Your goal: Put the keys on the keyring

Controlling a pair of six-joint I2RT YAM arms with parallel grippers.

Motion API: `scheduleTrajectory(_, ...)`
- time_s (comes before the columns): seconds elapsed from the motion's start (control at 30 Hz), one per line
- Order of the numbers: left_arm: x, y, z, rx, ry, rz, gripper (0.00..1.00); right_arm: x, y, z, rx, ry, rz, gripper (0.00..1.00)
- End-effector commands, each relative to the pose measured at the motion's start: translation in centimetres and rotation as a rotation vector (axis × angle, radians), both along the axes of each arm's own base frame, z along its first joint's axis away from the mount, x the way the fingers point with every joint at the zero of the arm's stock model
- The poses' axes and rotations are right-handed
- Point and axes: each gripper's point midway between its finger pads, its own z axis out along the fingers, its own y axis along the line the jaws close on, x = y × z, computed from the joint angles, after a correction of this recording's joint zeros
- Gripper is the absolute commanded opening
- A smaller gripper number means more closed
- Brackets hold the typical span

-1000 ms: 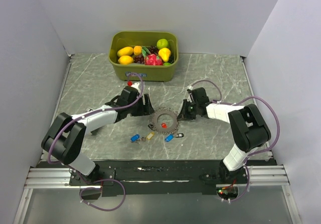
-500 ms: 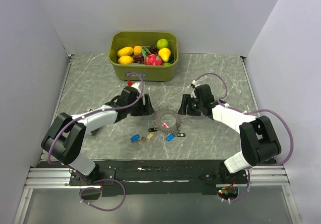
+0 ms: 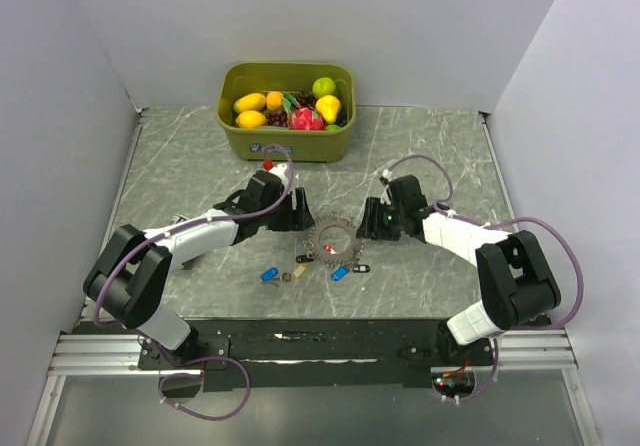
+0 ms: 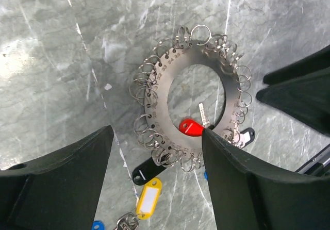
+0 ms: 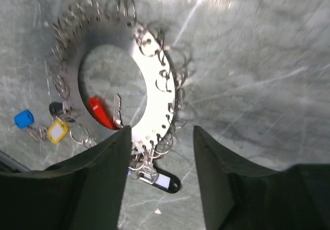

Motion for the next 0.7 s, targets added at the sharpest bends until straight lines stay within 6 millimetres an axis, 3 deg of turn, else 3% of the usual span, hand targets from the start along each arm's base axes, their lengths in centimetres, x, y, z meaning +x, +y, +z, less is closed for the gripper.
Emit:
scheduleTrajectory(0.0,0.7,-1.0,1.7,-0.021,-0.045,-0.018,0.75,-1.3,0.8,-0.4,0.079,0.032,0.001,0.52)
scheduleTrajectory(0.03,0.8,-1.1,1.7,-0.022,-0.047,-0.024,0.75,-1.7,0.8,-0.9,0.086,0.048,0.0,0.47)
scheduleTrajectory(0.4,0.9,-1.4,1.4,-0.008,-0.042,-0.023,0.76,-0.9,2.0,-1.4,0.138,0.063,0.001,0.38)
scheduleTrajectory(0.67,0.7,-0.9,0.9,0.011,-0.038,-0.014,0.76,0.1,1.4,-1.0,0.086,0.029,-0.001,0.1)
